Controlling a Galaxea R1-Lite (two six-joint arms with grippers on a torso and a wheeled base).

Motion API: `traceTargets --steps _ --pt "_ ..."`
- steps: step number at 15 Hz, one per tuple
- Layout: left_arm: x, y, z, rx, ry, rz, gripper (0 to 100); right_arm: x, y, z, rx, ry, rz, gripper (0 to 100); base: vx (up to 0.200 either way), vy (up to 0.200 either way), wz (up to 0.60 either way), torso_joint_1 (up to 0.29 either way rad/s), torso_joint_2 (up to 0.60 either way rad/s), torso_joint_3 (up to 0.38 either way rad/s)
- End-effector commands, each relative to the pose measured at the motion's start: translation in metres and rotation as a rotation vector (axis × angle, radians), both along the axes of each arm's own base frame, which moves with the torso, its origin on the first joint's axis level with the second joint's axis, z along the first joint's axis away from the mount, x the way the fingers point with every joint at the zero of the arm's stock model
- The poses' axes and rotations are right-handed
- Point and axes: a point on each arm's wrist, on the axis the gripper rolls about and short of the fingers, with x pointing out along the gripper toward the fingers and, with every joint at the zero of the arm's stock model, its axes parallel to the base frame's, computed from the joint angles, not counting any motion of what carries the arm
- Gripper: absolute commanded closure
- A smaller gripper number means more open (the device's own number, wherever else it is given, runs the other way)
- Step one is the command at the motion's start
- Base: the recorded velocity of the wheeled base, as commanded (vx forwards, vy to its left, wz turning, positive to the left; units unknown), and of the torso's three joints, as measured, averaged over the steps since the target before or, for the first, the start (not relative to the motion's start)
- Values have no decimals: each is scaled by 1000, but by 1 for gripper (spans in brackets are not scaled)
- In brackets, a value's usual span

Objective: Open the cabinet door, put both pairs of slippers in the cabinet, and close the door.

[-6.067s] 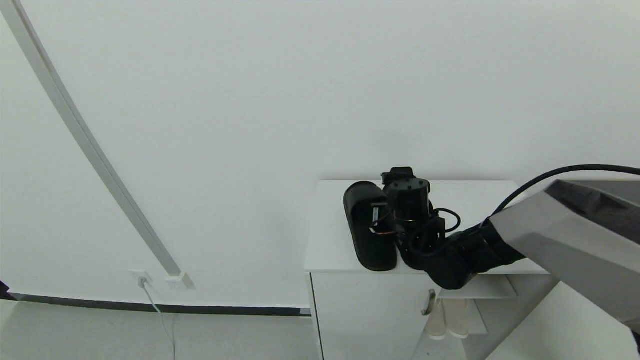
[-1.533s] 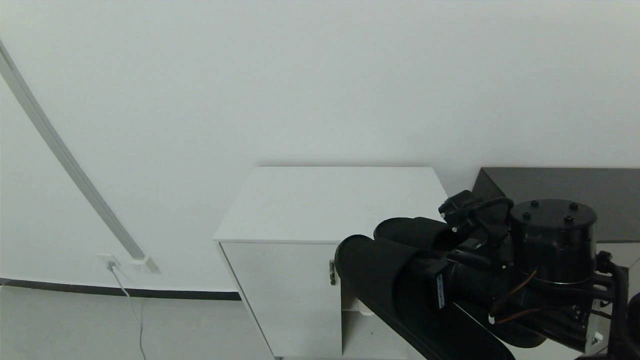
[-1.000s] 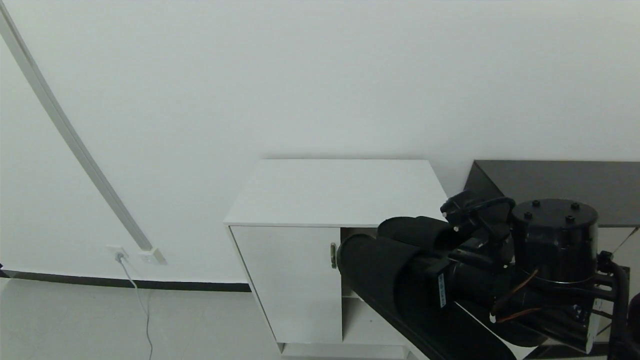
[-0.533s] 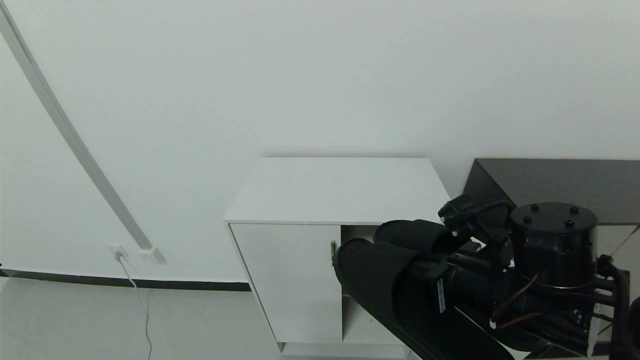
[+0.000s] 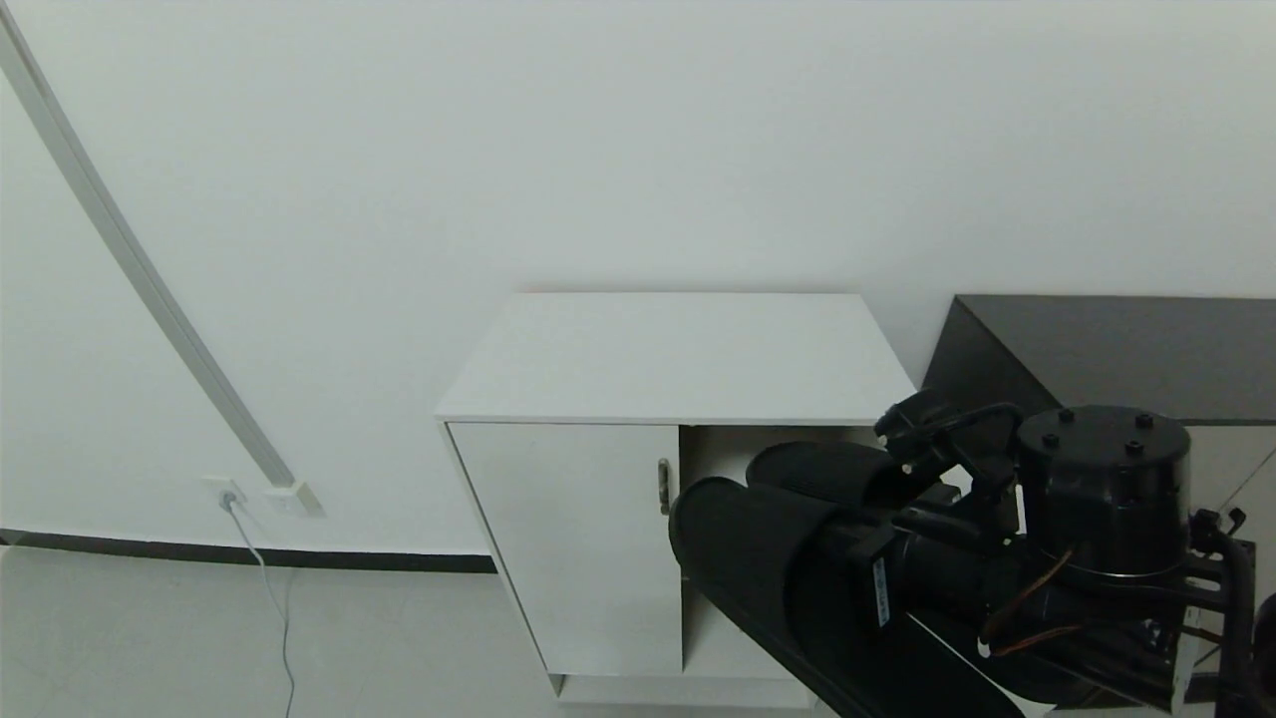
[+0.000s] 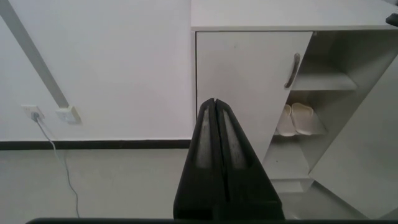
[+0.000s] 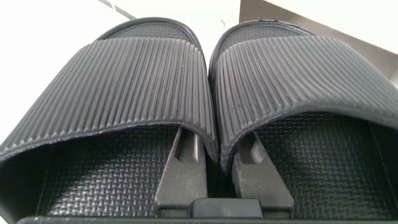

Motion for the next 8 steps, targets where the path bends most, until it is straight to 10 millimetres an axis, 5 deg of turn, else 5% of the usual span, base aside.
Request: traceTargets --steps 1,8 --pt "0 0 0 0 0 0 100 0 0 0 -2 1 0 100 0 0 0 -168 373 207" --pt "0 0 0 0 0 0 100 -1 -1 0 6 -7 0 100 0 0 0 -190 451 252"
